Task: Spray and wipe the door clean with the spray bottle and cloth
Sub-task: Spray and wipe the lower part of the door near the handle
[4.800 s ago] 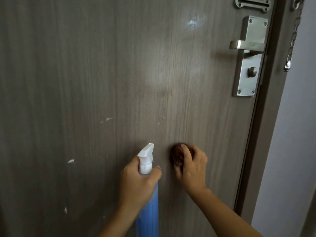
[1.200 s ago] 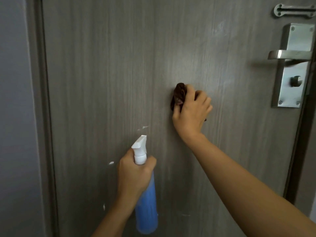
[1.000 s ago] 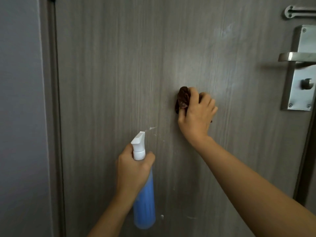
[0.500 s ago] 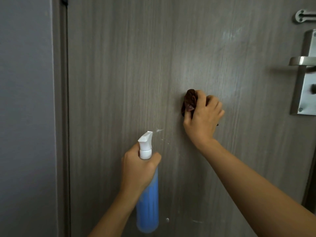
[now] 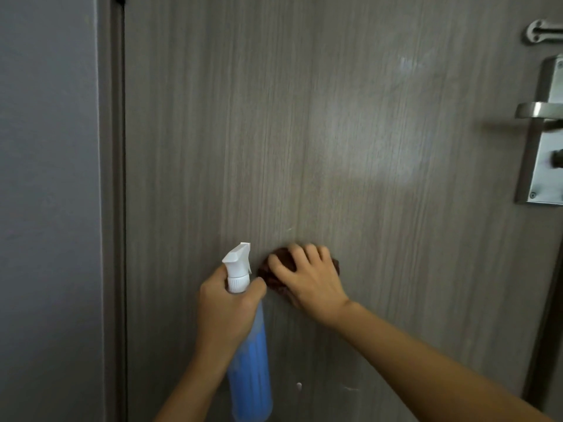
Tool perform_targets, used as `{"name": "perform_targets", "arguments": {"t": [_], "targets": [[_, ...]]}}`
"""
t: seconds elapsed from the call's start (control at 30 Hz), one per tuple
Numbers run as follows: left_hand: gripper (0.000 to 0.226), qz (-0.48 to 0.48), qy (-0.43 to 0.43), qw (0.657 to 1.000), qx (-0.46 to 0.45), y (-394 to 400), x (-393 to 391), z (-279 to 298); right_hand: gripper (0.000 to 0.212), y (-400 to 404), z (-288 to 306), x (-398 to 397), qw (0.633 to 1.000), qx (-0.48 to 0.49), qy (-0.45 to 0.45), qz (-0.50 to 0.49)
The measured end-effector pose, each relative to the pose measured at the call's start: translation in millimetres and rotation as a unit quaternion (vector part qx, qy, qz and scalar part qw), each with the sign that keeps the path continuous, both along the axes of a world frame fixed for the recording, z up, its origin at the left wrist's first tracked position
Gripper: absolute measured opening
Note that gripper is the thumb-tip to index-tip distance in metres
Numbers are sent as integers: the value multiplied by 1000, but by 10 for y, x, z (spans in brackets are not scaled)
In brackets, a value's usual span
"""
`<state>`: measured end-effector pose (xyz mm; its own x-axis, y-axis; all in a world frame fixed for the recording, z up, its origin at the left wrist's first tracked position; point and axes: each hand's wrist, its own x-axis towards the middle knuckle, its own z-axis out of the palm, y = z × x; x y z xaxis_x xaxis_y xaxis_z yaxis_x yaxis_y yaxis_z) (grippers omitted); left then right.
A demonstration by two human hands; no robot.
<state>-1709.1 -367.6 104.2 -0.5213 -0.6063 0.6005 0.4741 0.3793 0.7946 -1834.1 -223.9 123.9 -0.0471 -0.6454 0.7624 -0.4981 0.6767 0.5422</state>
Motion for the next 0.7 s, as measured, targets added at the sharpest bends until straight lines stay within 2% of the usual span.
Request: {"name": "perform_targets", "arguments": {"t": [0.07,0.13,0.27,0.37,0.43,0.53,0.6,0.7], "targets": [[23,-6,4,1000,-5,-30,21,-10,71,199,54,-28,1000,-7,-4,4],[24,-9,14,1000,-10,-56,28,2,72,293,289,-43,997,-70,-19,2],[25,-14,24,1000,-11,-62,4,57,53,90,983,14,961,-267,-68,-11],[24,-7,28,1000,-6,-54,1,70,49,-143,1173,32,937,-338,-88,-24],[23,-5,30,1000,-7,-49,11,54,51,-211,997,51,945,-315,-85,-25],[24,-3,31,999,-10,-71,34,7,60,-100,415,29,986,-162,-39,-2],[25,-4,24,1000,-19,-107,57,-32,66,97,82,-26,998,-66,-11,-5],[30,-5,28,999,-35,-173,86,-76,69,298,50,-76,997,-71,-18,-10]]}}
